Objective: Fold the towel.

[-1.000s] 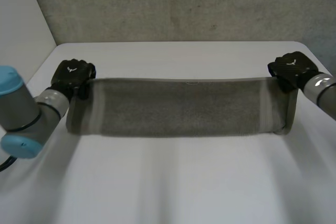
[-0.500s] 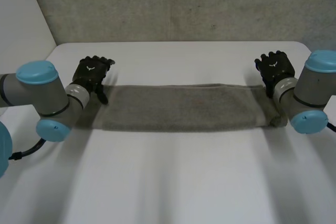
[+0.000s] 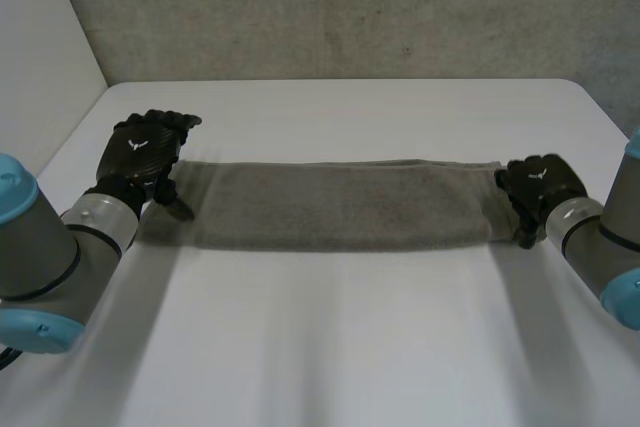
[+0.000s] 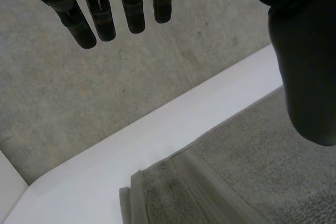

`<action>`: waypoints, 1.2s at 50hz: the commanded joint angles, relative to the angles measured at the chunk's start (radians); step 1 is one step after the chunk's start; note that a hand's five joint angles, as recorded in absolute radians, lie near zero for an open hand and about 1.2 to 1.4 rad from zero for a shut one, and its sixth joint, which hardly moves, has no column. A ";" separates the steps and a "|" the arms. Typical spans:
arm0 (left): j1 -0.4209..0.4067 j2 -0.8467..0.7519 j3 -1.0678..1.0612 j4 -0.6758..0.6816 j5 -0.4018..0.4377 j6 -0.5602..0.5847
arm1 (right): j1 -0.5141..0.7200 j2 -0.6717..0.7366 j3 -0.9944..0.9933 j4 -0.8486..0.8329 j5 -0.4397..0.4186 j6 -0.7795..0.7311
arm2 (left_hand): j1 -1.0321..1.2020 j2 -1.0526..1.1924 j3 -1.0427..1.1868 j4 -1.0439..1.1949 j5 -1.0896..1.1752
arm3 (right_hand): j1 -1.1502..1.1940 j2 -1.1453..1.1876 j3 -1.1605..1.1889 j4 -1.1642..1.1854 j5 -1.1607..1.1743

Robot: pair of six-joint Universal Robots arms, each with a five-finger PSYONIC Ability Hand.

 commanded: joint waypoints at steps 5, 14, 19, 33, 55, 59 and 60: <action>0.007 -0.003 -0.028 0.042 0.001 -0.031 | -0.040 0.124 -0.037 -0.070 -0.074 0.003 | -0.091 -0.086 -0.065 -0.088 -0.215 | 0.520 0.522 0.517 0.517 0.509; 0.010 0.000 -0.034 0.054 0.001 -0.031 | -0.089 0.150 -0.057 -0.137 -0.060 -0.002 | -0.091 -0.086 -0.065 -0.088 -0.215 | 0.978 0.980 0.975 0.976 0.967; 0.008 0.000 -0.036 0.054 0.001 -0.031 | -0.152 0.135 -0.070 -0.126 -0.039 -0.006 | -0.091 -0.086 -0.065 -0.088 -0.215 | 0.978 0.980 0.975 0.976 0.967; 0.003 0.000 -0.036 0.054 0.000 -0.031 | -0.301 0.005 -0.195 -0.055 -0.045 -0.268 | -0.091 -0.086 -0.065 -0.088 -0.215 | 0.978 0.980 0.975 0.976 0.967; -0.003 0.001 -0.037 0.053 0.001 -0.031 | 0.567 0.257 -0.387 -0.166 -0.083 -0.336 | -0.091 -0.086 -0.065 -0.088 -0.215 | 0.978 0.980 0.975 0.976 0.967; -0.004 0.001 -0.046 0.054 0.004 -0.029 | 0.603 0.308 -0.380 -0.163 -0.043 -0.353 | -0.091 -0.086 -0.065 -0.088 -0.215 | 0.123 0.124 0.119 0.120 0.112; -0.004 0.001 -0.046 0.054 0.004 -0.029 | 0.603 0.308 -0.380 -0.163 -0.043 -0.353 | -0.091 -0.086 -0.065 -0.088 -0.215 | 0.119 0.121 0.116 0.117 0.108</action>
